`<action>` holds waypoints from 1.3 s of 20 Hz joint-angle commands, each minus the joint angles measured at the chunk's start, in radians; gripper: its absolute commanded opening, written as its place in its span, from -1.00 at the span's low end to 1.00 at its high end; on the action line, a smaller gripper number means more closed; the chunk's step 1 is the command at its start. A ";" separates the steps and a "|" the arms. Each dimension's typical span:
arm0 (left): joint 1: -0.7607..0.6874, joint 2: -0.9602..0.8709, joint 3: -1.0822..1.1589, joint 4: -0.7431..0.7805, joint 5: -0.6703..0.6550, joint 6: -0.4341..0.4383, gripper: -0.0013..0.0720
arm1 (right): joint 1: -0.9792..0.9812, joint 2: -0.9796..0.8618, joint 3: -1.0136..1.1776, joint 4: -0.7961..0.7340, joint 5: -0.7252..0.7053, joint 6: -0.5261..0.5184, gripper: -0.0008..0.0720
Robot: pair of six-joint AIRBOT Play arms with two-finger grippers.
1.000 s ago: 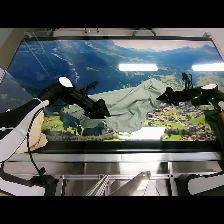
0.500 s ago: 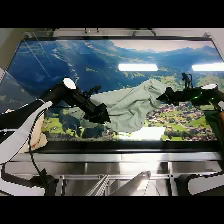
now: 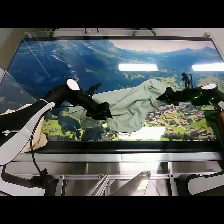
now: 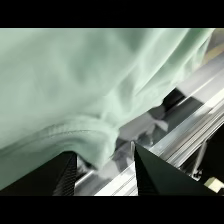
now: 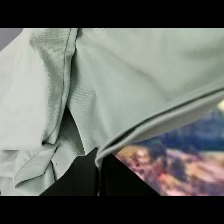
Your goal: Fold the shirts.
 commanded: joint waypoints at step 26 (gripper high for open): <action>1.128 1.131 0.000 -0.668 -0.169 0.307 -0.88 | -0.487 1.080 0.269 0.519 0.137 -0.132 -0.93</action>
